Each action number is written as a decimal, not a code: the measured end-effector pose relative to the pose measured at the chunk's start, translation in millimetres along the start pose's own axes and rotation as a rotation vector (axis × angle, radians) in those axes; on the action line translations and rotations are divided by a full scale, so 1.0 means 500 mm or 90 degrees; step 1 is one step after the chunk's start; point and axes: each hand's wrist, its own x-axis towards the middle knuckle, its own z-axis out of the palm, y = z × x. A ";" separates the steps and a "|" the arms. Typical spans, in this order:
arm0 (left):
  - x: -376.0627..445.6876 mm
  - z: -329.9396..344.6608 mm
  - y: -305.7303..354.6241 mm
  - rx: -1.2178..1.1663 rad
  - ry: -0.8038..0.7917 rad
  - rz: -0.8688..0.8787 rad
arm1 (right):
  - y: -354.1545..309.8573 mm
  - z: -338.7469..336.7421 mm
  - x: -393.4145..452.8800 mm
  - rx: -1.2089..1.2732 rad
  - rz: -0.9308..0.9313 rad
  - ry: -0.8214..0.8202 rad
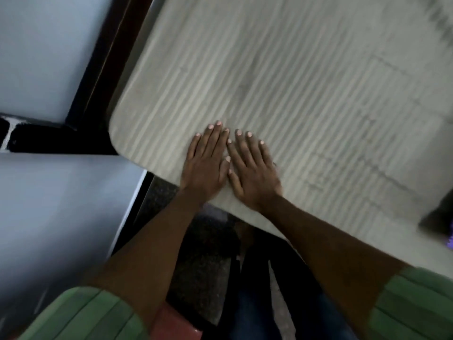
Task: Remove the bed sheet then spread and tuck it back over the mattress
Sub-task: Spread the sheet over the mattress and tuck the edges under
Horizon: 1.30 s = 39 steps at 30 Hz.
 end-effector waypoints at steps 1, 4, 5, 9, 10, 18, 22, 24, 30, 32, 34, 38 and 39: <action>-0.034 0.000 -0.005 -0.002 -0.008 0.010 | -0.026 0.010 -0.034 -0.001 -0.023 -0.016; -0.130 -0.013 -0.025 -0.048 -0.029 0.014 | -0.064 0.015 -0.113 0.019 -0.120 -0.051; -0.154 -0.020 -0.029 -0.062 -0.034 -0.005 | -0.062 0.013 -0.124 0.048 -0.180 -0.064; -0.179 -0.047 -0.015 -0.103 -0.008 0.027 | 0.020 -0.004 -0.120 0.144 -0.071 0.000; -0.173 -0.051 -0.006 -0.099 0.001 0.032 | 0.036 -0.009 -0.122 0.136 0.058 0.023; -0.059 -0.055 0.168 -0.302 0.075 0.041 | 0.018 0.016 -0.215 0.221 -0.032 0.034; 0.015 -0.013 0.257 -0.335 0.034 0.043 | 0.121 -0.002 -0.152 0.096 0.162 0.067; 0.011 0.018 0.284 -0.313 0.016 0.014 | 0.150 0.001 -0.164 0.043 0.144 0.053; -0.022 0.045 0.304 -0.174 0.009 -0.019 | 0.306 -0.005 -0.334 0.035 0.445 0.100; -0.003 0.037 0.322 -0.165 0.017 -0.036 | 0.364 -0.020 -0.401 0.022 0.639 0.131; 0.033 0.024 0.349 -0.189 0.038 -0.031 | 0.373 -0.037 -0.398 0.035 0.700 0.175; 0.138 -0.001 0.450 -0.335 0.076 0.055 | 0.290 -0.044 -0.216 0.097 0.245 0.171; 0.163 -0.004 0.470 -0.356 0.092 0.035 | 0.273 -0.040 -0.168 0.058 0.192 0.145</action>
